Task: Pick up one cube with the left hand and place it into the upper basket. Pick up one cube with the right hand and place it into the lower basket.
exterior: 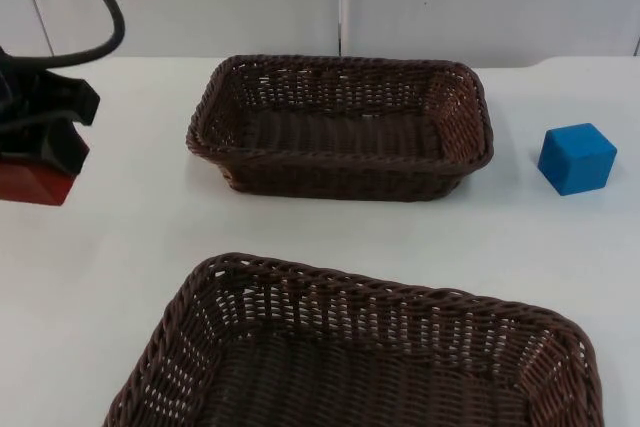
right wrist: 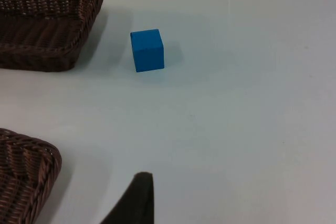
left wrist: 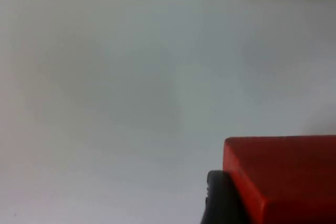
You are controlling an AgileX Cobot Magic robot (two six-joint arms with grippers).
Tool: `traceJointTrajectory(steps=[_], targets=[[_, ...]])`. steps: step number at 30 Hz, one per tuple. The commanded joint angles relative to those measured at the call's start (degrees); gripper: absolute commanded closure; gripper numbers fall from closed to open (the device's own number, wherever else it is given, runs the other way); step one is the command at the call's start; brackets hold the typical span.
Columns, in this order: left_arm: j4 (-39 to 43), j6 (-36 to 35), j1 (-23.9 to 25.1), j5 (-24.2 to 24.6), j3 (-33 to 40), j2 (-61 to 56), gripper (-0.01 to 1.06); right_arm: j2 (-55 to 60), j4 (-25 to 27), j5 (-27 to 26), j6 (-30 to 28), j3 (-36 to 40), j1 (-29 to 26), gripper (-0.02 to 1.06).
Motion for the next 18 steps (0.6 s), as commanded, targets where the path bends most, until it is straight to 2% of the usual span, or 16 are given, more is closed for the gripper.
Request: traceJointTrajectory(steps=[1,18], targets=[[0.05,-0.2,-0.25,0.47,-0.2,-1.27,1.05,-0.22,0.18,-0.15,-0.52,0.23,-0.46,-0.01],[-0.06,0.42,-0.25,2.46,-0.09,-1.38,1.05,-0.22,0.18,-0.15,-0.52,0.23,-0.46,-0.01]])
